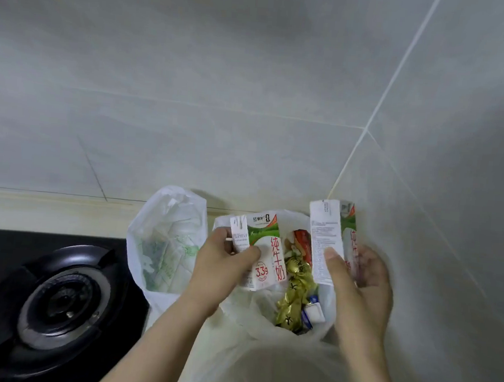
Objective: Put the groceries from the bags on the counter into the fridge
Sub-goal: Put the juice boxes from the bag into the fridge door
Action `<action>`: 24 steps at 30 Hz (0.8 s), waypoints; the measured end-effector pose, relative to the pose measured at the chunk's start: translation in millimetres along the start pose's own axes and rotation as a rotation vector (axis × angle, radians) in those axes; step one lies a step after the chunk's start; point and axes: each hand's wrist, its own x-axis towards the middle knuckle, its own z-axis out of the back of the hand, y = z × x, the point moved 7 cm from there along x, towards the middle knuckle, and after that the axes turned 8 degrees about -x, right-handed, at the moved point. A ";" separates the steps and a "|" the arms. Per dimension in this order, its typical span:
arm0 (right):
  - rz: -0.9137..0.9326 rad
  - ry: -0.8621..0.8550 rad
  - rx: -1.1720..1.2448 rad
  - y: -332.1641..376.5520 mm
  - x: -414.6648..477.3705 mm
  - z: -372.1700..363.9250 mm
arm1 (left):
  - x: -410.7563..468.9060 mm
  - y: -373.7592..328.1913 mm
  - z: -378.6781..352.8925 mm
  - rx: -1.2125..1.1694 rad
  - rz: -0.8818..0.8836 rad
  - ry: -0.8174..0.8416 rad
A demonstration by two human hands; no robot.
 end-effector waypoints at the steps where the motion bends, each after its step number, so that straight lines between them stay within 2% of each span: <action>1: 0.022 -0.004 0.052 15.6 -4.4 -2.5 | -7.3 -17.6 8.2 -0.049 -0.036 0.005; 6: 0.104 0.073 0.174 92.2 -22.6 -24.0 | -37.2 -98.4 42.5 -0.176 -0.231 0.001; 9: 0.089 0.250 0.290 129.4 -38.2 -46.9 | -56.5 -143.3 66.7 -0.243 -0.355 -0.007; 12: 0.162 0.447 0.325 166.9 -62.4 -68.6 | -75.0 -174.8 92.2 -0.302 -0.440 -0.008; 16: 0.259 0.501 0.275 203.2 -84.5 -91.6 | -91.6 -203.0 119.4 -0.286 -0.505 -0.026; 20: 0.304 0.529 0.309 219.8 -90.7 -112.5 | -112.6 -217.8 144.0 -0.227 -0.593 -0.139; 24: 0.336 0.683 0.345 226.6 -97.4 -131.7 | -144.9 -215.4 159.9 -0.209 -0.656 -0.291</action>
